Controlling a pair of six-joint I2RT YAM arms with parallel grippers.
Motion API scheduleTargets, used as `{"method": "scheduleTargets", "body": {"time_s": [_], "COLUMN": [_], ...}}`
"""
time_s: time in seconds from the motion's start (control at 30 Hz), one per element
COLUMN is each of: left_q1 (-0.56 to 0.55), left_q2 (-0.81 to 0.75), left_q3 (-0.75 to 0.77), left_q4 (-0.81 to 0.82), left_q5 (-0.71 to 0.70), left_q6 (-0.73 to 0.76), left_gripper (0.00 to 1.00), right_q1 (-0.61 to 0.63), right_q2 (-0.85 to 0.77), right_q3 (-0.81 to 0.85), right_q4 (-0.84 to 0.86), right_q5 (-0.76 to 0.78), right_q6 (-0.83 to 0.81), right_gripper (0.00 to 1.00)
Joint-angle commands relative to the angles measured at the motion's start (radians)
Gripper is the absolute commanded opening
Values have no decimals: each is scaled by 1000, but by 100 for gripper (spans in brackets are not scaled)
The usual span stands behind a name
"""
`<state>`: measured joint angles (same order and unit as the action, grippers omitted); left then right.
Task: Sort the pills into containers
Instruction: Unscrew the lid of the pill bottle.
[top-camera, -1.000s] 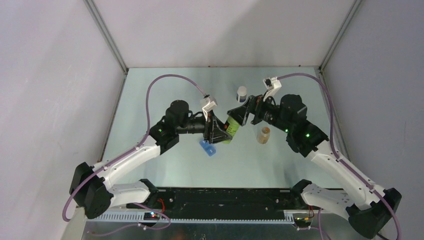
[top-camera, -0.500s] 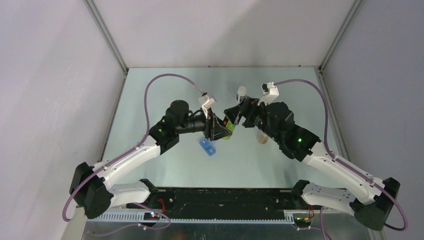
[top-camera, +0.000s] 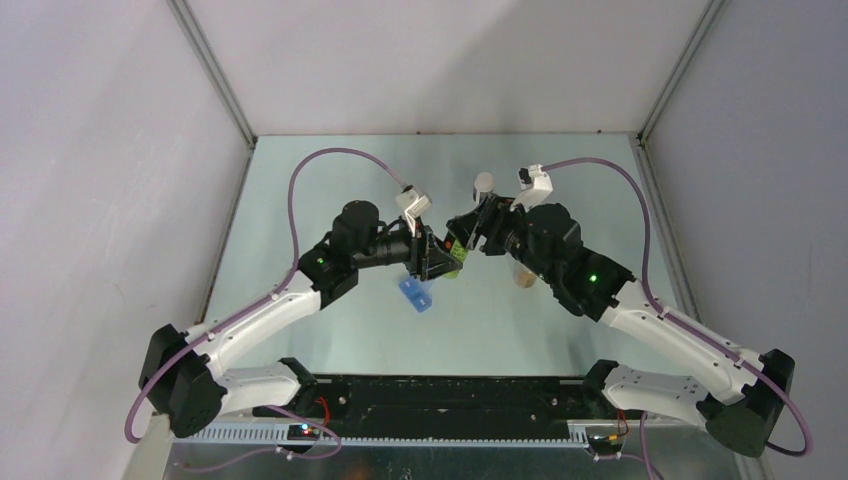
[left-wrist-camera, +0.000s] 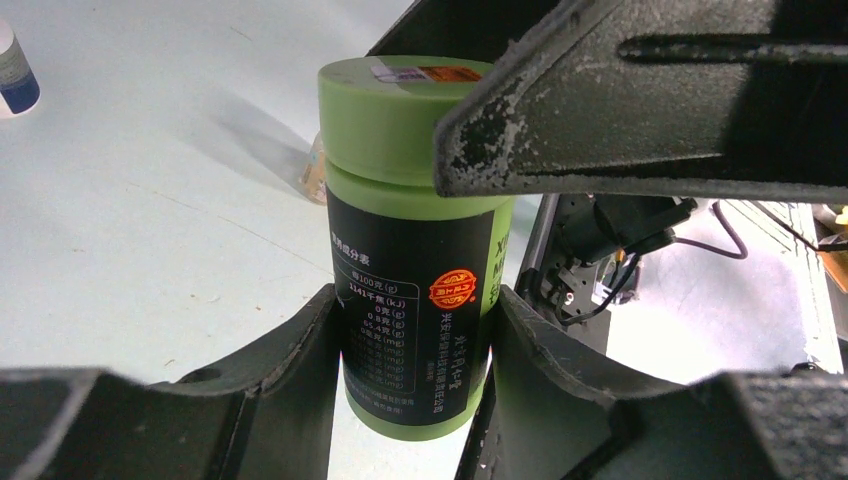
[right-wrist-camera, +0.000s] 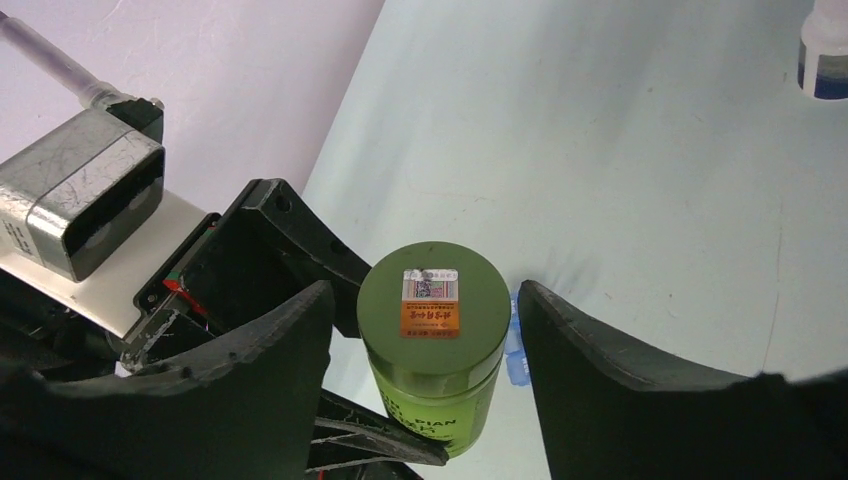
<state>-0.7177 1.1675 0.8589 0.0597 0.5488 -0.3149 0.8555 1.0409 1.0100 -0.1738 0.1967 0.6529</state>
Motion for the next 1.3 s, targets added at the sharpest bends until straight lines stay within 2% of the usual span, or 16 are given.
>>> {"method": "scheduleTargets", "body": {"time_s": [0.0,0.2,0.5,0.63,0.7,0.77,0.83,0.93,0.97,1.0,1.03,1.07,1.13,1.17,1.27], "left_q1": [2,2,3,1,3,3,1,1,2,2,2,2,2,2,2], "left_q2": [-12,-12,-23,-29,-37,-43,-45,-39,-37,-35,-33,-31,-29,-27,-19], "left_q3": [65,67,62,65,64,58,51,44,45,45,46,45,44,44,47], "left_q4": [38,39,40,35,31,39,57,102,108,109,109,108,109,110,113], "left_q5": [-12,-12,-8,19,45,79,125,197,202,204,202,193,175,167,134], "left_q6": [-12,-16,-18,-15,-12,-12,-14,-29,-30,-34,-34,-33,-32,-33,-33], "left_gripper": [0,0,0,0,0,0,0,0,0,0,0,0,0,0,0], "right_q1": [5,-13,-90,-146,-229,-321,-387,-430,-432,-433,-432,-428,-406,-394,-307], "right_q2": [-3,-6,-12,-55,-91,-120,-131,-125,-125,-132,-137,-148,-165,-168,-160], "right_q3": [1,1,1,-22,-73,-135,-150,-148,-146,-145,-145,-145,-143,-139,-111], "right_q4": [46,38,35,65,131,213,269,301,300,294,287,270,239,228,147], "right_q5": [-11,-58,-198,-318,-473,-757,-929,-1083,-1093,-1071,-996,-950,-775,-663,-470], "right_q6": [-7,-12,-35,-170,-219,-234,-246,-274,-276,-271,-266,-252,-231,-226,-187], "right_gripper": [75,76,43,41,41,41,40,36,39,59,72,91,98,99,99]}}
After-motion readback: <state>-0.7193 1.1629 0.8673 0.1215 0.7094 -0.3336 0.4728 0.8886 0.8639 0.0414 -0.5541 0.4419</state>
